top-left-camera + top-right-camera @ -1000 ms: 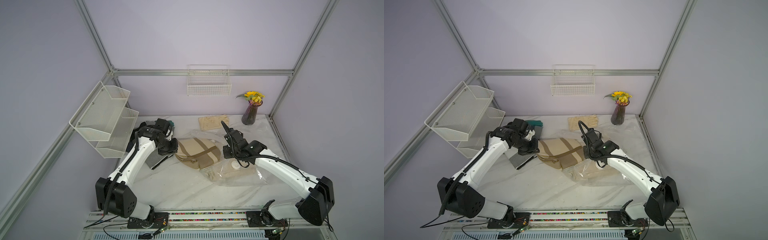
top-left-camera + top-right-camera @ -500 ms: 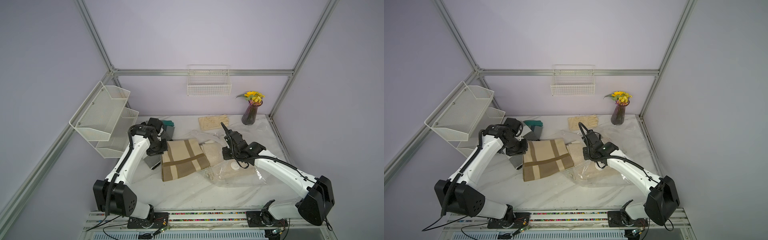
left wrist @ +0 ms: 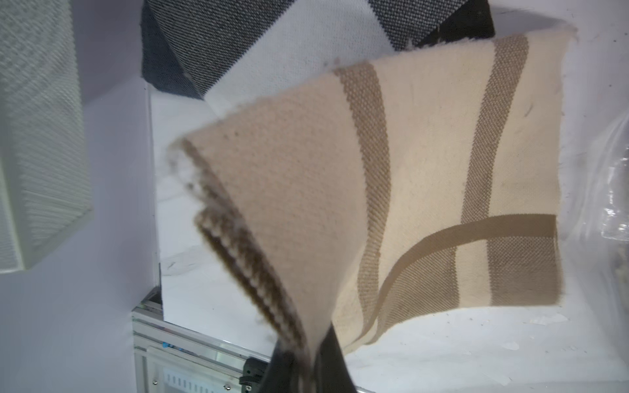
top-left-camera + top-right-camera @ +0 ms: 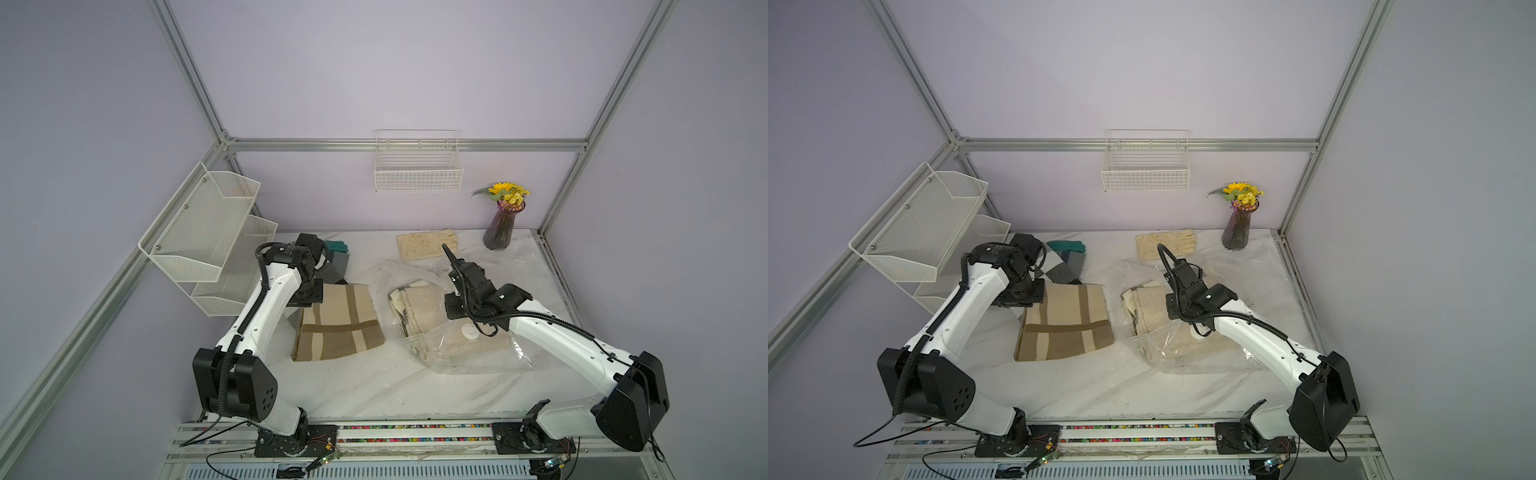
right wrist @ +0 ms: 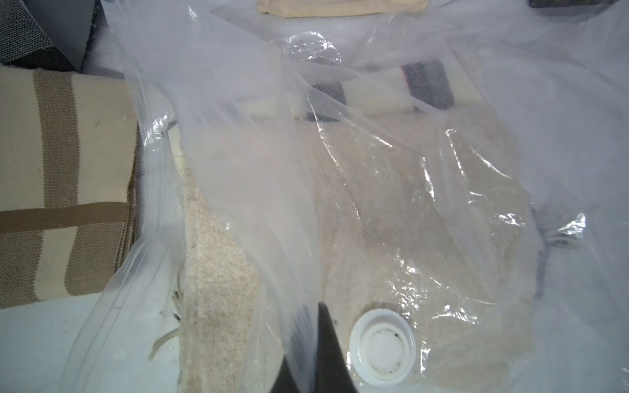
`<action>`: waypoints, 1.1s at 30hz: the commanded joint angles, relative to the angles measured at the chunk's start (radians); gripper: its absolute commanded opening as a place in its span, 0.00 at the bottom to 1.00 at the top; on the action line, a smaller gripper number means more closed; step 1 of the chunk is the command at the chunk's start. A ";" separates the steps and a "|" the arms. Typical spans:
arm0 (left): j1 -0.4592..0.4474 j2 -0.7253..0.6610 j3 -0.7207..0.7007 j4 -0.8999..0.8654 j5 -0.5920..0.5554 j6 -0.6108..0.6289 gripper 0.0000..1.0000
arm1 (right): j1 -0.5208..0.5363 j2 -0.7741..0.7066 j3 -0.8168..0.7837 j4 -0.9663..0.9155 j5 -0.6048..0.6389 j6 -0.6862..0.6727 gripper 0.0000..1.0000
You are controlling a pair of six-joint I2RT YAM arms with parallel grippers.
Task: Take the scarf out of the vacuum bag
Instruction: Take out the scarf from the vacuum bag, then place the scarf at the center of the board.
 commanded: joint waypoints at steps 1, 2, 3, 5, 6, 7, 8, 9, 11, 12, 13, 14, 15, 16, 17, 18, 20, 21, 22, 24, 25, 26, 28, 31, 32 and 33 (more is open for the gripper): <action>0.009 -0.030 0.025 0.018 -0.148 0.101 0.00 | -0.009 -0.011 0.011 0.016 0.012 -0.017 0.00; 0.010 -0.035 0.017 0.035 -0.163 0.124 0.00 | -0.010 -0.010 0.011 0.016 0.009 -0.017 0.00; 0.009 -0.041 0.006 0.055 -0.172 0.154 0.00 | -0.009 -0.010 0.013 0.016 0.007 -0.017 0.00; 0.010 -0.059 -0.008 0.097 -0.169 0.209 0.00 | -0.009 -0.010 0.011 0.017 0.003 -0.015 0.00; 0.010 -0.072 -0.015 0.120 -0.171 0.229 0.00 | -0.009 -0.010 0.011 0.017 0.004 -0.016 0.00; 0.008 -0.081 -0.021 0.138 -0.177 0.245 0.00 | -0.009 -0.011 0.010 0.017 0.004 -0.015 0.00; 0.010 -0.094 -0.026 0.157 -0.183 0.264 0.00 | -0.009 -0.010 0.008 0.017 0.005 -0.016 0.00; 0.010 -0.105 -0.026 0.172 -0.190 0.285 0.00 | -0.009 -0.010 0.006 0.017 0.006 -0.016 0.00; 0.010 -0.124 -0.024 0.193 -0.226 0.301 0.00 | -0.010 -0.010 0.007 0.017 0.004 -0.016 0.00; 0.010 -0.150 -0.027 0.206 -0.245 0.312 0.00 | -0.009 -0.010 0.006 0.015 0.003 -0.016 0.00; 0.009 -0.164 -0.038 0.226 -0.262 0.337 0.00 | -0.009 -0.010 0.006 0.015 0.000 -0.015 0.00; 0.008 -0.180 -0.053 0.246 -0.274 0.364 0.00 | -0.009 -0.010 0.006 0.015 0.000 -0.015 0.00; 0.010 -0.190 -0.062 0.260 -0.280 0.384 0.00 | -0.009 -0.010 0.006 0.016 -0.001 -0.014 0.00; 0.009 -0.202 -0.071 0.273 -0.281 0.410 0.00 | -0.010 -0.010 0.007 0.014 -0.002 -0.014 0.00; 0.009 -0.213 -0.080 0.286 -0.282 0.435 0.00 | -0.009 -0.010 0.006 0.015 -0.003 -0.014 0.00; 0.010 -0.222 -0.086 0.298 -0.283 0.453 0.00 | -0.009 -0.010 0.005 0.015 -0.004 -0.014 0.00; 0.010 -0.239 -0.102 0.336 -0.297 0.495 0.00 | -0.008 -0.010 0.004 0.016 -0.005 -0.014 0.00; 0.010 -0.245 -0.107 0.355 -0.305 0.513 0.00 | -0.009 -0.010 0.004 0.016 -0.007 -0.014 0.00; 0.010 -0.254 -0.118 0.378 -0.316 0.538 0.00 | -0.009 -0.010 0.004 0.017 -0.008 -0.014 0.00; 0.010 -0.271 -0.138 0.430 -0.330 0.593 0.00 | -0.009 -0.010 0.004 0.017 -0.010 -0.013 0.00; 0.010 -0.281 -0.146 0.461 -0.337 0.621 0.00 | -0.010 -0.011 0.003 0.016 -0.008 -0.014 0.00; 0.010 -0.288 -0.149 0.491 -0.342 0.642 0.00 | -0.009 -0.034 0.000 0.016 -0.008 -0.013 0.00; 0.010 -0.291 -0.149 0.538 -0.348 0.672 0.00 | -0.010 -0.040 -0.002 0.016 -0.007 -0.014 0.00; 0.010 -0.268 -0.115 0.563 -0.340 0.685 0.00 | -0.010 -0.039 -0.005 0.016 -0.005 -0.012 0.00; 0.010 -0.253 -0.100 0.570 -0.338 0.685 0.00 | -0.009 -0.039 -0.004 0.017 -0.005 -0.013 0.00; 0.009 -0.238 -0.084 0.571 -0.329 0.688 0.00 | -0.010 -0.039 -0.004 0.016 -0.004 -0.013 0.00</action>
